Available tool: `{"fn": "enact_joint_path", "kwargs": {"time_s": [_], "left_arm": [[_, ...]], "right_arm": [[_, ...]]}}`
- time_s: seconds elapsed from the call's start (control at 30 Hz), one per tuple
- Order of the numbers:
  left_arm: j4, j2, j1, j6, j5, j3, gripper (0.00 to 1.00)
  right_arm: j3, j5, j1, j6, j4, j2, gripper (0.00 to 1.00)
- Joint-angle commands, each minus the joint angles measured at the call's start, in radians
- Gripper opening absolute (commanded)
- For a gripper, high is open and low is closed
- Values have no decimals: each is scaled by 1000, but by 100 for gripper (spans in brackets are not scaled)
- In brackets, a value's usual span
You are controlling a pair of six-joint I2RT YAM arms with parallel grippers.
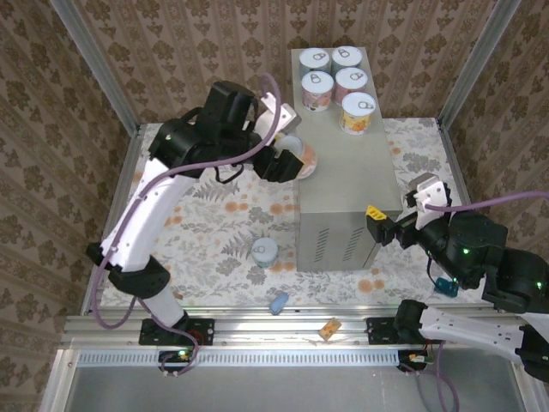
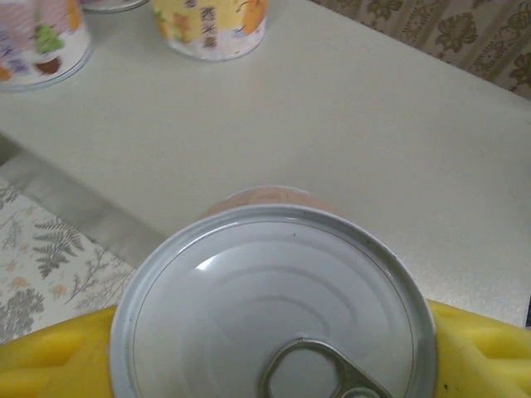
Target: Place and organize the canned foods onto the counter
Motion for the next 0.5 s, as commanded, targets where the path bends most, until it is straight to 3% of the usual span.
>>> {"fn": "enact_joint_path", "kwargs": {"time_s": [0.0,0.2,0.47], "left_arm": [[-32,45,-34,47,-6,120,64],[-81,159,-74,63,-30,270,70],[-48,207,-93,60,-23,306,77]], "right_arm": [[-1,42,7,19,-25,-23,100],[-10,37,7,24,-30,-43,100],[-27,30,7,20,-22,-56,100]]}}
